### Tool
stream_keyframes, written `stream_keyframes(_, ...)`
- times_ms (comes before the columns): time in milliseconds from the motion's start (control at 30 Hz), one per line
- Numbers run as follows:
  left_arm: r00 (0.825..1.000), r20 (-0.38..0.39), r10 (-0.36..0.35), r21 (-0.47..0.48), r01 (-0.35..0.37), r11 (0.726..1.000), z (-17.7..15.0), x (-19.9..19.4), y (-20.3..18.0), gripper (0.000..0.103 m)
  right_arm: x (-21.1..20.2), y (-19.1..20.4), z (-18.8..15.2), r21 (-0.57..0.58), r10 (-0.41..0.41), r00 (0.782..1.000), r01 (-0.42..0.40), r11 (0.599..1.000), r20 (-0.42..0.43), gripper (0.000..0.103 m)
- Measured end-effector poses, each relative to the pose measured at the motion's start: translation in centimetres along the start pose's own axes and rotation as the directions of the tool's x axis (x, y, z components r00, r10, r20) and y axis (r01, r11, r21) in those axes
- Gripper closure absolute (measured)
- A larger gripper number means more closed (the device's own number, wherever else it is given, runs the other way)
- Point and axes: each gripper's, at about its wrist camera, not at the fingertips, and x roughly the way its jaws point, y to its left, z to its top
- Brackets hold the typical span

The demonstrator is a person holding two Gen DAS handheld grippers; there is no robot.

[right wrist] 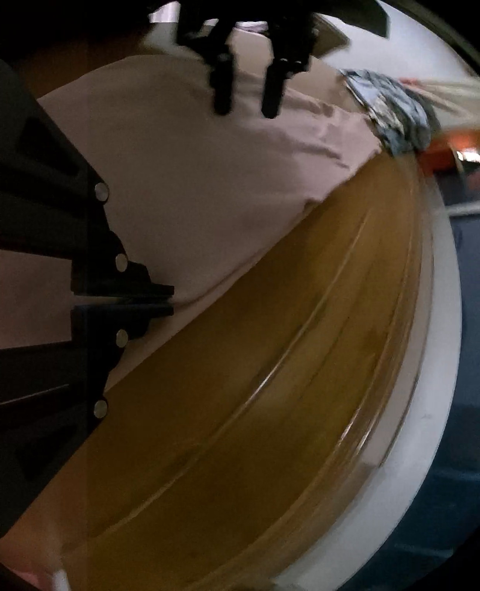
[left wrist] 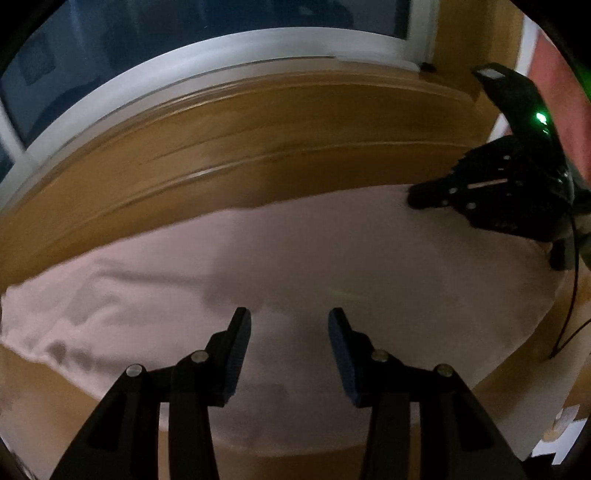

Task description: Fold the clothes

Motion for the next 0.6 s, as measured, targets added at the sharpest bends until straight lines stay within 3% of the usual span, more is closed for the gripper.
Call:
stream_keyframes(67,1.000,-0.001,-0.014,0.029,0.014,1.000,0.7,1.2,-0.8,0.063,-1.2,0.7,-0.4,0.015,-0.029,0.999,0.029,0.999,0.026,0.091)
stream_keyframes(200,1.000,-0.002,-0.012,0.036,0.012,0.999,0.8,2.6,-1.3,0.060,-3.6,2.0,-1.1,0.049,-0.088,0.993,0.084,0.995,0.077,0.084)
stream_keyframes(267,1.000,-0.008,-0.021,0.030,0.021,0.999,0.8,2.9,-0.9,0.060,-4.6,2.8,-1.6,0.059,-0.112,0.989,0.106,0.993,0.096,0.071)
stream_keyframes(400,1.000,-0.009,-0.023,0.047,0.024,0.999,0.6,3.0,-0.5,0.059,-2.6,4.0,-3.0,-0.006,-0.158,0.987,0.158,0.987,0.010,0.070)
stream_keyframes(500,1.000,0.002,-0.010,0.066,0.009,0.998,0.3,3.1,-0.4,0.056,-2.2,1.1,-4.1,0.113,-0.188,0.982,0.185,0.976,0.010,0.066)
stream_keyframes(567,1.000,0.008,-0.009,0.072,0.009,0.997,0.1,2.9,0.0,0.053,-2.5,-1.9,-4.7,0.243,-0.300,0.954,0.295,0.924,-0.017,0.052)
stream_keyframes(600,1.000,0.010,-0.012,0.072,0.011,0.997,0.0,2.7,0.4,0.052,-2.8,-3.4,-5.1,0.301,-0.353,0.935,0.347,0.888,-0.035,0.052)
